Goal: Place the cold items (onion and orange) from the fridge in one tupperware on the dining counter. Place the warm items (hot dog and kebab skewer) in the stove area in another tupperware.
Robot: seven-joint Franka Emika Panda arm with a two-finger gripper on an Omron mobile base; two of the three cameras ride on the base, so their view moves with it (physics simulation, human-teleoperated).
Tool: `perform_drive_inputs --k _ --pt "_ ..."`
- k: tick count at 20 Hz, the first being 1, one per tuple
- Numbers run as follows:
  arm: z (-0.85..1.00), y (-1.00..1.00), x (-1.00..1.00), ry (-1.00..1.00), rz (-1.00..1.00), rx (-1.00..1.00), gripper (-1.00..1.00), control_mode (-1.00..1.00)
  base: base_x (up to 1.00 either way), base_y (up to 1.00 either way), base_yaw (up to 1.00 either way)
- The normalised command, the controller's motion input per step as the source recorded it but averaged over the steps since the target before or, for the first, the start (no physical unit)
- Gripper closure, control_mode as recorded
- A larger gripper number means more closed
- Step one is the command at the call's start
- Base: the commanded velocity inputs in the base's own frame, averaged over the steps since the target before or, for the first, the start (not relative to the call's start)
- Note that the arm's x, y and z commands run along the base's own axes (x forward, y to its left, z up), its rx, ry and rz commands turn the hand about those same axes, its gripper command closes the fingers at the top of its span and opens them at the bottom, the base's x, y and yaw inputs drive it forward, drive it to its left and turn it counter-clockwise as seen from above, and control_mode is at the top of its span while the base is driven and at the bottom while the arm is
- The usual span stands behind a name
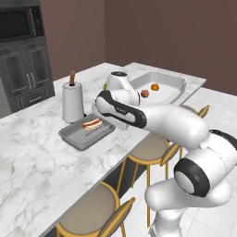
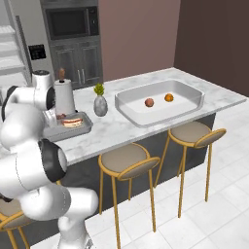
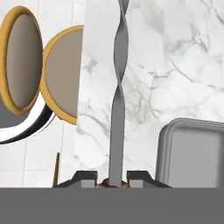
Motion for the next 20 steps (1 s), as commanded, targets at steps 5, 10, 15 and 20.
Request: perform_drive_inputs --k 5,10,15,20 --pt "-0.34 0.00 0.29 -0.03 -0.07 0.02 1.00 -1.00 0.00 0.00 0.00" --pt "-0.16 0.04 0.64 0.00 0.00 0.03 1.00 -1.00 0.00 0.00 0.00" --pt "-0.25 0.34 0.72 0.00 0.00 0.00 1.00 -1.00 0.00 0.00 0.00" --pt "-0.34 0.58 0.59 0.00 0.00 0.00 1.00 -1.00 0.00 0.00 0.00"
